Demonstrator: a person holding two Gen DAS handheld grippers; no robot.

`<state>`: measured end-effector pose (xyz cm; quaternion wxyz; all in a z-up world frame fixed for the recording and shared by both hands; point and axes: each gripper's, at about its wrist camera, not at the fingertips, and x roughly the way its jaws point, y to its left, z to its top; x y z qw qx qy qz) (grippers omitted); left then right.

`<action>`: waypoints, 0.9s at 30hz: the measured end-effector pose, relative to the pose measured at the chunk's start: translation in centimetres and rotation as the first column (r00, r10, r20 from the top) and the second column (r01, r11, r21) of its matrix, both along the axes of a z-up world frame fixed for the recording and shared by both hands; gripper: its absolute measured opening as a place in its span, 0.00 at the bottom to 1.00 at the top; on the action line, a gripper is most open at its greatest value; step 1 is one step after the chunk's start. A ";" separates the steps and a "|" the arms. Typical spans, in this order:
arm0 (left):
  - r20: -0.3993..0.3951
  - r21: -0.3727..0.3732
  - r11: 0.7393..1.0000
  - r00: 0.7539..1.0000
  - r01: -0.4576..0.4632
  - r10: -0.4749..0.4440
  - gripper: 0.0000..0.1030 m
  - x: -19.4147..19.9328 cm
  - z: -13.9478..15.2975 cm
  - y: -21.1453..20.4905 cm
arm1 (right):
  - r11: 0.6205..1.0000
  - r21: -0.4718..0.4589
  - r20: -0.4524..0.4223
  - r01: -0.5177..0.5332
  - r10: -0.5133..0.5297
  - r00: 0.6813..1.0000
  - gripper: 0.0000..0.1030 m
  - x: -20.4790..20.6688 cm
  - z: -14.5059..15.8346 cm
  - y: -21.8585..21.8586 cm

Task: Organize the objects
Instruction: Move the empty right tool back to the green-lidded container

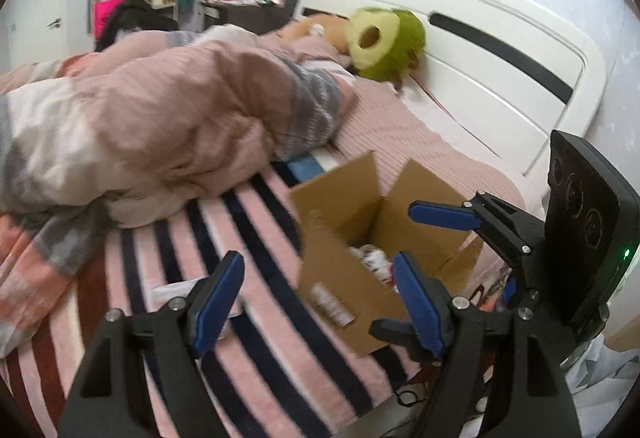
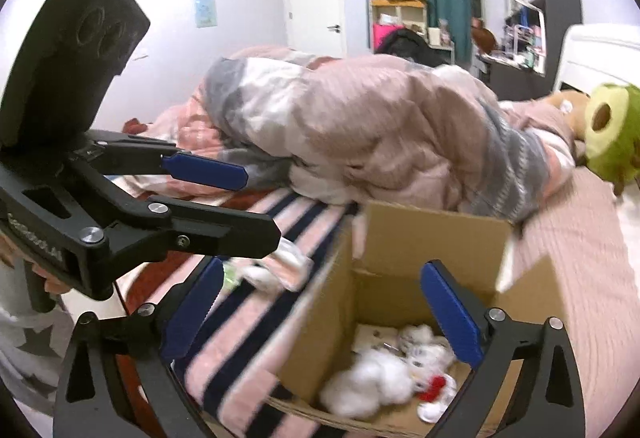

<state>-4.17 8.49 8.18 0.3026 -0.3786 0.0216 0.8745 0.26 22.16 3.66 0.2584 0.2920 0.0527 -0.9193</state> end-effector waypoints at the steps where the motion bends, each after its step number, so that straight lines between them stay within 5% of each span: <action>1: -0.009 0.009 1.000 1.000 -0.023 0.023 0.72 0.3 0.0 -1.5 | 1.000 0.000 -0.014 -0.006 0.006 1.000 0.97 0.1 0.2 -1.0; 5: -0.019 0.024 0.995 0.995 -0.098 0.098 0.72 1.1 -0.9 -6.4 | 0.992 0.114 -0.123 -0.053 0.067 0.990 0.97 1.2 0.1 -5.5; 11: 0.001 0.028 0.980 0.980 -0.198 0.198 0.72 2.0 -4.1 -12.7 | 0.976 0.145 -0.081 -0.161 0.174 0.981 0.97 1.6 -2.3 -11.6; 20: 0.086 0.010 0.961 0.958 -0.277 0.275 0.72 1.6 -10.3 -17.3 | 0.978 0.035 0.178 -0.207 0.198 0.964 0.94 -1.5 -11.1 -15.3; 23: 0.122 0.009 0.957 0.950 -0.291 0.287 0.72 1.1 -12.3 -17.9 | 0.982 0.029 0.254 -0.189 0.176 0.951 0.73 -2.6 -14.1 -15.9; 27: 0.156 -0.004 0.951 0.939 -0.309 0.306 0.72 0.4 -14.4 -18.4 | 0.985 0.067 0.308 -0.156 0.129 0.943 0.65 -4.4 -17.5 -16.6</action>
